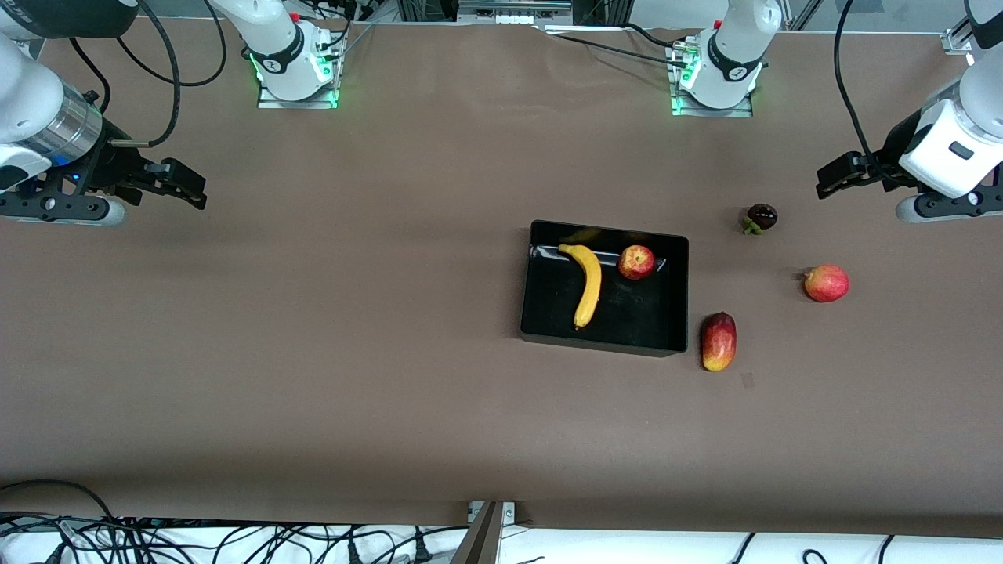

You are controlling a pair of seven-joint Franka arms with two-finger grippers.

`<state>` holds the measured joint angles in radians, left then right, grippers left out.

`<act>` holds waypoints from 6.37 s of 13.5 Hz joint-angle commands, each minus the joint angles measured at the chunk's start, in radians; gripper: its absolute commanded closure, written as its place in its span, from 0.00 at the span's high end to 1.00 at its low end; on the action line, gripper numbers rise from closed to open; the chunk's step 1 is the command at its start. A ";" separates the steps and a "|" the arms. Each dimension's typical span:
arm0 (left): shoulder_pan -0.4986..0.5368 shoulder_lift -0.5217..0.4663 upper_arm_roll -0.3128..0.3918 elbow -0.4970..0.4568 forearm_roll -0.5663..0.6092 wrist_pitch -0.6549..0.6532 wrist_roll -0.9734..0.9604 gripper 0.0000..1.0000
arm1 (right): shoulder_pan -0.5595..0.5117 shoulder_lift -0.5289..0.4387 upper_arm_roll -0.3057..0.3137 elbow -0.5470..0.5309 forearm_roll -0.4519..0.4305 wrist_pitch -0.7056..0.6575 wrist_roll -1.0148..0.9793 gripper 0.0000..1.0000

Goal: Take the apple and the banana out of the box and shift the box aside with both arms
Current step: 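Reach the left gripper down into the black box toward the red apple, then grasp the red apple with the left gripper and lift it, then carry the apple out of the box and set it on the table, then move the left gripper back into the box toward the banana, then grasp the yellow banana with the left gripper and lift it, then carry the banana out of the box and lower it beside the apples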

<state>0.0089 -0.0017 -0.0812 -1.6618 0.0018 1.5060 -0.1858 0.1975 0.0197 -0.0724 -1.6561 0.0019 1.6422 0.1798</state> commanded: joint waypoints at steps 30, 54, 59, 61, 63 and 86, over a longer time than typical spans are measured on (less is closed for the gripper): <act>-0.176 0.381 -0.137 -0.201 0.070 0.477 -0.232 0.12 | -0.003 0.009 0.003 0.022 -0.016 -0.016 0.000 1.00; -0.133 0.259 -0.034 -0.248 0.000 0.525 0.202 1.00 | -0.001 0.009 0.003 0.022 -0.017 -0.016 0.000 1.00; -0.317 0.494 -0.061 -0.053 -0.078 0.604 -0.215 1.00 | -0.001 0.009 0.005 0.022 -0.016 -0.016 -0.002 1.00; -0.363 0.558 -0.069 -0.053 -0.080 0.735 -0.262 1.00 | -0.001 0.009 0.003 0.022 -0.017 -0.015 0.000 1.00; -0.394 0.617 -0.069 -0.059 -0.072 0.807 -0.265 1.00 | -0.003 0.009 0.003 0.022 -0.017 -0.016 -0.002 1.00; -0.235 0.416 0.072 0.051 -0.071 0.243 0.175 0.00 | -0.003 0.014 0.003 0.022 -0.016 -0.015 -0.002 1.00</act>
<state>-0.2583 0.4124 -0.0754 -1.6249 -0.0604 1.8092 -0.2068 0.1976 0.0226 -0.0723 -1.6546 0.0017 1.6421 0.1799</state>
